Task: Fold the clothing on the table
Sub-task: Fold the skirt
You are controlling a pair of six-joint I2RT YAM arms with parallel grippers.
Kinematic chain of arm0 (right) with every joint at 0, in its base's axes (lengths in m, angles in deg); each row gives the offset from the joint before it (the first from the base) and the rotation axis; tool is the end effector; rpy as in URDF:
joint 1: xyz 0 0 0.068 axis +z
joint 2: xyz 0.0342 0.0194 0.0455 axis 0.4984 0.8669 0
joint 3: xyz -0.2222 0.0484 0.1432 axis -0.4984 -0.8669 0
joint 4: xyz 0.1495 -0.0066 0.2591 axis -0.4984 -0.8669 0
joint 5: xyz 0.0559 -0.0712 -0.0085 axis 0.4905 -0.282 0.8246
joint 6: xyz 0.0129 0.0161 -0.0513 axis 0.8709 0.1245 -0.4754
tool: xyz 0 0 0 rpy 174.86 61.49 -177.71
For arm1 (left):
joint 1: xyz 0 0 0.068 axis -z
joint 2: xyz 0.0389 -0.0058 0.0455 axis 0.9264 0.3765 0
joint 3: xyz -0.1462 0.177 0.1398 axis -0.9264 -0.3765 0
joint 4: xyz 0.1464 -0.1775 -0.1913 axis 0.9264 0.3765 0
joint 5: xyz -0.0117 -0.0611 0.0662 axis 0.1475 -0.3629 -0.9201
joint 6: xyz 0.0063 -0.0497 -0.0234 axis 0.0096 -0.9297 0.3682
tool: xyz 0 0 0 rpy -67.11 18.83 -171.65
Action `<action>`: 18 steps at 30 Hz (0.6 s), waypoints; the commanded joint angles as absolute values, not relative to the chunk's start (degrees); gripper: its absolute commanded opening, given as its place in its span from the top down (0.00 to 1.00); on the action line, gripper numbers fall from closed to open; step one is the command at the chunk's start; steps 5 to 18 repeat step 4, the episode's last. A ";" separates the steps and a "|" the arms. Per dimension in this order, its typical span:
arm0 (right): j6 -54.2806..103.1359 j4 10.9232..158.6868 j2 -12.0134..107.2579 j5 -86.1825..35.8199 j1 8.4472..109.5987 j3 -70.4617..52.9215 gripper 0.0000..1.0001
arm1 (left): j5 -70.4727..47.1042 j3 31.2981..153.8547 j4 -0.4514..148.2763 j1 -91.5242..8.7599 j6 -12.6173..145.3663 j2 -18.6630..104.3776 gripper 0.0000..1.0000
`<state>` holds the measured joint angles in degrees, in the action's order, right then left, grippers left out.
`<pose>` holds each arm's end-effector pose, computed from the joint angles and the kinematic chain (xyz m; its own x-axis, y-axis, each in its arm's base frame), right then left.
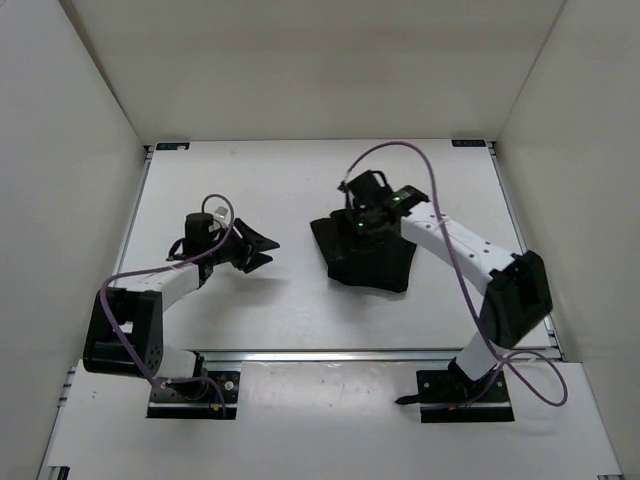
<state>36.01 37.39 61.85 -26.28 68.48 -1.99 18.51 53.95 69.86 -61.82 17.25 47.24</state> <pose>0.3016 0.2461 0.2698 -0.8573 -0.2829 -0.4300 -0.4135 0.8761 0.2479 0.2894 -0.0543 0.1383 -0.7981 -0.6019 -0.0251 -0.2865 0.4158 -0.8631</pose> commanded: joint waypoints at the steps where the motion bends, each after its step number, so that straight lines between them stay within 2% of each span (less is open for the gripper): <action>1: 33.70 39.34 55.23 -20.09 64.00 -6.70 0.42 | 17.41 53.72 71.79 -59.28 18.54 45.94 0.38; 18: 31.87 38.21 54.70 -21.91 65.39 -6.63 0.43 | 15.83 53.72 71.71 -57.69 18.11 45.24 0.37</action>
